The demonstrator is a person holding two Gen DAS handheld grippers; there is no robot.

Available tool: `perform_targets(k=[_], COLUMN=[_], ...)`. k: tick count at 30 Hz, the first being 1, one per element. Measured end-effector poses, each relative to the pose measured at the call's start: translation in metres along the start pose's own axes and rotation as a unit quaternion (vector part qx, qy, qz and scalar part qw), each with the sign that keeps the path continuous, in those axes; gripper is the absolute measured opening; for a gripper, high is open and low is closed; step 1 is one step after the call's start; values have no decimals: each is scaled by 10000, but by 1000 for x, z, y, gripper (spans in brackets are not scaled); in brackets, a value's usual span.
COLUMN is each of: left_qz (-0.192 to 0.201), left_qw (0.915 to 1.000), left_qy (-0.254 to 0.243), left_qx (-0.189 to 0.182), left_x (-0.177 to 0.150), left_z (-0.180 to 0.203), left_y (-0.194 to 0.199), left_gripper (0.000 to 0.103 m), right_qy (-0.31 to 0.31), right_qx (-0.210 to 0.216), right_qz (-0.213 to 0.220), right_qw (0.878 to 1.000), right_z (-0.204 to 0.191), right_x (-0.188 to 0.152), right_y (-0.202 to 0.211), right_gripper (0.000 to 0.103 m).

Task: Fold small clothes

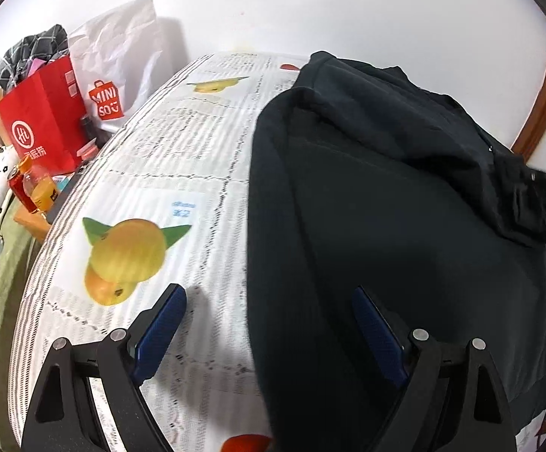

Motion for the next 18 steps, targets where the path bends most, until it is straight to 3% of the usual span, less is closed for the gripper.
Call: perform_targets(k=[4, 14, 18], left_qz=[2, -45, -19], left_qw=[10000, 9996, 9995], left_qy=[-25, -4, -13], left_qx=[66, 281, 327], left_x=[-3, 2, 1], left_z=[-1, 8, 9], left_y=[1, -6, -6], left_gripper=[89, 89, 89], right_qy=[-308, -650, -963], right_qx=[-24, -410, -322], right_qz=[249, 1805, 2214], right_qw=[9992, 9806, 9699], right_z=[14, 76, 113], right_x=[13, 123, 118], right_y=[12, 89, 104], right_gripper=[14, 13, 13])
Point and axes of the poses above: each gripper's, at about its wrist camera, not at the fingertips, and y roughly against the way its jaws point, z to its right, x to its top, the point moved 1 cm from there along -y, roughly the way its jaws point, and after that the axes turned 9 degrees about -y, right-handed, at the moved point
